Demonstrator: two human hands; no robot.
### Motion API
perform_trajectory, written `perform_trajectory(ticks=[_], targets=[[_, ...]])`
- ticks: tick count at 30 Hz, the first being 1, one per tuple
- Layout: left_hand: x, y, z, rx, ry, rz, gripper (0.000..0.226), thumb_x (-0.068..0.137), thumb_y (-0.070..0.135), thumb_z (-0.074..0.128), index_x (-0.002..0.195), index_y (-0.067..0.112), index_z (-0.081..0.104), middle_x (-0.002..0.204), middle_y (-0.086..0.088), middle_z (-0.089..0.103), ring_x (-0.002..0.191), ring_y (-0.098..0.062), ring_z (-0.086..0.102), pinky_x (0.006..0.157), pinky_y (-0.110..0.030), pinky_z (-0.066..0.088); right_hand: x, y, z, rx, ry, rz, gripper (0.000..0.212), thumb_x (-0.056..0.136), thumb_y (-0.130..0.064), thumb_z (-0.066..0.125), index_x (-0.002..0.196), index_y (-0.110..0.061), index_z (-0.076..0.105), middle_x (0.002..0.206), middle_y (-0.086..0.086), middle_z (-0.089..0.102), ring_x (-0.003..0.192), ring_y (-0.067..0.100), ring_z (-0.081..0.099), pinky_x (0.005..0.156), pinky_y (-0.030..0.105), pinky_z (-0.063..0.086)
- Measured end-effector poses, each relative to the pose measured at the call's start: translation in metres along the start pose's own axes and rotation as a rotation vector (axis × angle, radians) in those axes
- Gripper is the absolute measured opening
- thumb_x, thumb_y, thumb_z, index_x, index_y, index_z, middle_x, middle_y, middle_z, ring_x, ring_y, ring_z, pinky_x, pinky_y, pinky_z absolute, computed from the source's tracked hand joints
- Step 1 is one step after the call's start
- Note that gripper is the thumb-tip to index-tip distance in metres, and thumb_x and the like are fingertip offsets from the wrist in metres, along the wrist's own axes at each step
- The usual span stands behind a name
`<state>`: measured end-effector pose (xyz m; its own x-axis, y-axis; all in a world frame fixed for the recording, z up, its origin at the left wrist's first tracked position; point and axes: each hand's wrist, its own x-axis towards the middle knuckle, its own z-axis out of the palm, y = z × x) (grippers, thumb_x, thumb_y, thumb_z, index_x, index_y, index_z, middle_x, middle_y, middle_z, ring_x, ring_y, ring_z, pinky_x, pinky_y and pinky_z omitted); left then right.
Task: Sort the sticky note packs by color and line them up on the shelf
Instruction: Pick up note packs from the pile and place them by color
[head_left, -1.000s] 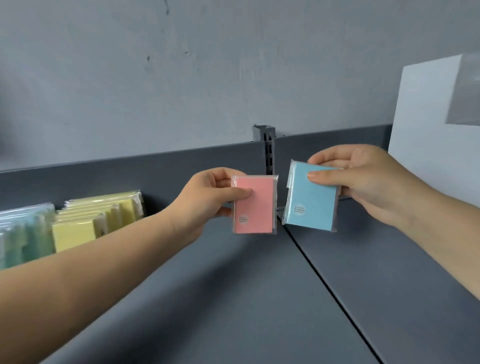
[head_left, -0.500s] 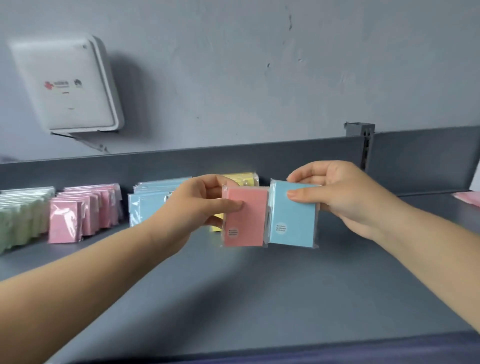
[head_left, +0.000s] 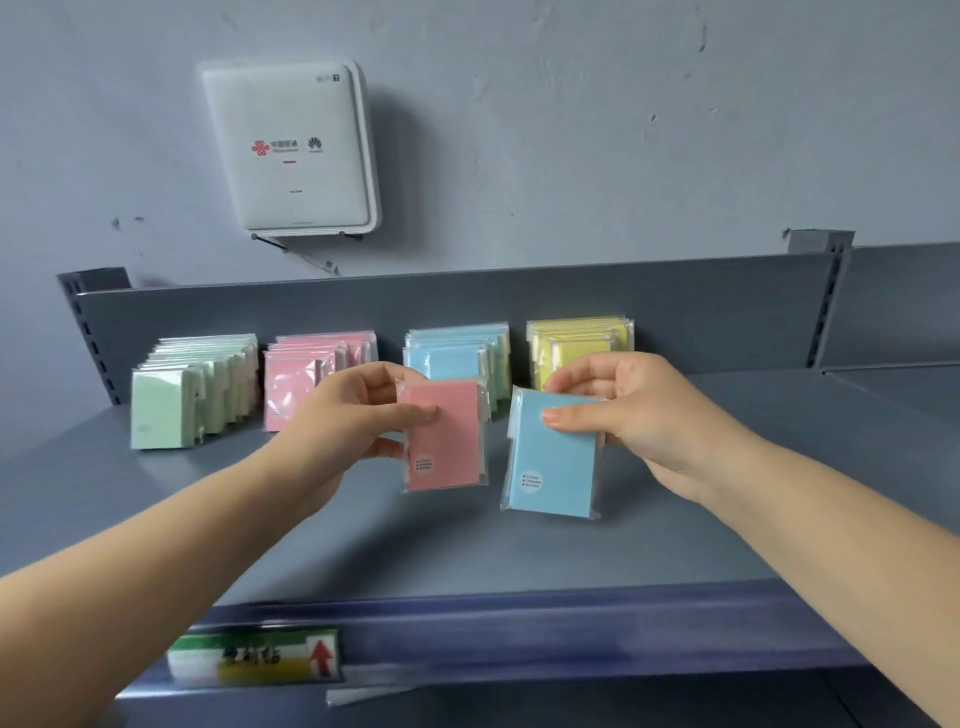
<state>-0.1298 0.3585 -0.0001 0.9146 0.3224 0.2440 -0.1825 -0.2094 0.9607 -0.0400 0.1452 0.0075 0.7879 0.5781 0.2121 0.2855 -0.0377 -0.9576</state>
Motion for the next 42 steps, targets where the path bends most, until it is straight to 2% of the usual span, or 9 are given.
perform_trajectory(ticks=[7,16,19,23,28,31,35,38,42], targets=[[0.000,-0.001,-0.020,0.012,0.045,0.000,0.018,0.081,-0.005,0.063,0.084,0.013,0.062,0.080,0.000,0.071,0.075,-0.013,0.067,0.053,-0.021,0.053,0.017,0.000,0.020,-0.046,-0.026,-0.026,0.021,0.073,0.001,0.074,0.076,-0.017,0.064,0.076,-0.001,0.069,0.071,0.010,0.065,0.064,0.016,0.048],[0.009,-0.005,-0.039,0.030,0.175,-0.034,0.019,0.081,-0.005,0.062,0.082,0.014,0.061,0.074,0.004,0.071,0.072,-0.012,0.065,0.057,-0.023,0.051,0.077,0.013,0.038,-0.199,-0.037,-0.107,0.024,0.072,-0.003,0.077,0.074,-0.022,0.062,0.081,-0.007,0.062,0.083,0.007,0.059,0.077,0.019,0.049],[0.016,-0.005,-0.042,0.037,0.214,-0.045,0.017,0.080,-0.005,0.062,0.087,0.011,0.061,0.077,0.001,0.070,0.073,-0.015,0.064,0.060,-0.026,0.050,0.095,0.018,0.045,-0.257,-0.025,-0.182,0.024,0.073,-0.007,0.077,0.074,-0.024,0.060,0.080,-0.013,0.060,0.082,0.002,0.056,0.072,0.013,0.043],[0.025,-0.005,-0.043,0.044,0.243,-0.049,0.018,0.081,-0.005,0.063,0.085,0.012,0.062,0.076,0.003,0.070,0.070,-0.011,0.065,0.056,-0.021,0.051,0.119,0.023,0.055,-0.238,0.016,-0.285,0.022,0.074,-0.008,0.076,0.078,-0.022,0.060,0.081,-0.015,0.059,0.082,0.002,0.055,0.075,0.014,0.041],[0.034,-0.008,-0.047,0.060,0.283,-0.066,0.019,0.080,-0.005,0.063,0.093,0.010,0.063,0.088,-0.004,0.070,0.080,-0.017,0.064,0.065,-0.029,0.051,0.132,0.033,0.059,-0.426,-0.054,-0.440,0.017,0.078,-0.012,0.073,0.088,-0.019,0.061,0.086,-0.016,0.058,0.083,-0.005,0.052,0.071,-0.006,0.033],[0.038,-0.010,-0.054,0.077,0.285,-0.066,0.021,0.080,-0.004,0.064,0.099,0.006,0.063,0.093,-0.007,0.070,0.085,-0.020,0.063,0.066,-0.032,0.047,0.138,0.038,0.058,-0.637,-0.056,-0.589,0.019,0.080,-0.017,0.071,0.098,-0.012,0.064,0.093,-0.011,0.058,0.091,0.003,0.047,0.079,0.007,0.036],[0.041,-0.013,-0.069,0.077,0.274,-0.060,0.028,0.080,-0.004,0.064,0.107,0.002,0.062,0.097,-0.008,0.071,0.086,-0.023,0.065,0.070,-0.036,0.049,0.145,0.039,0.057,-0.883,0.021,-0.764,0.022,0.073,-0.018,0.076,0.091,-0.009,0.066,0.089,0.000,0.066,0.093,0.024,0.054,0.079,0.029,0.038],[0.044,-0.014,-0.082,0.079,0.237,-0.035,0.020,0.080,-0.006,0.063,0.094,0.009,0.065,0.086,0.001,0.073,0.077,-0.015,0.068,0.063,-0.032,0.055,0.145,0.035,0.060,-0.992,0.039,-0.801,0.024,0.068,-0.024,0.073,0.086,-0.011,0.066,0.084,0.001,0.066,0.086,0.030,0.058,0.076,0.033,0.040],[0.047,-0.012,-0.102,0.066,0.180,-0.021,0.020,0.080,-0.006,0.063,0.082,0.014,0.061,0.076,0.003,0.070,0.066,-0.011,0.066,0.054,-0.024,0.054,0.138,0.016,0.075,-0.853,0.066,-0.765,0.024,0.076,-0.030,0.069,0.092,-0.014,0.063,0.086,-0.008,0.057,0.081,0.017,0.050,0.075,0.028,0.041]])
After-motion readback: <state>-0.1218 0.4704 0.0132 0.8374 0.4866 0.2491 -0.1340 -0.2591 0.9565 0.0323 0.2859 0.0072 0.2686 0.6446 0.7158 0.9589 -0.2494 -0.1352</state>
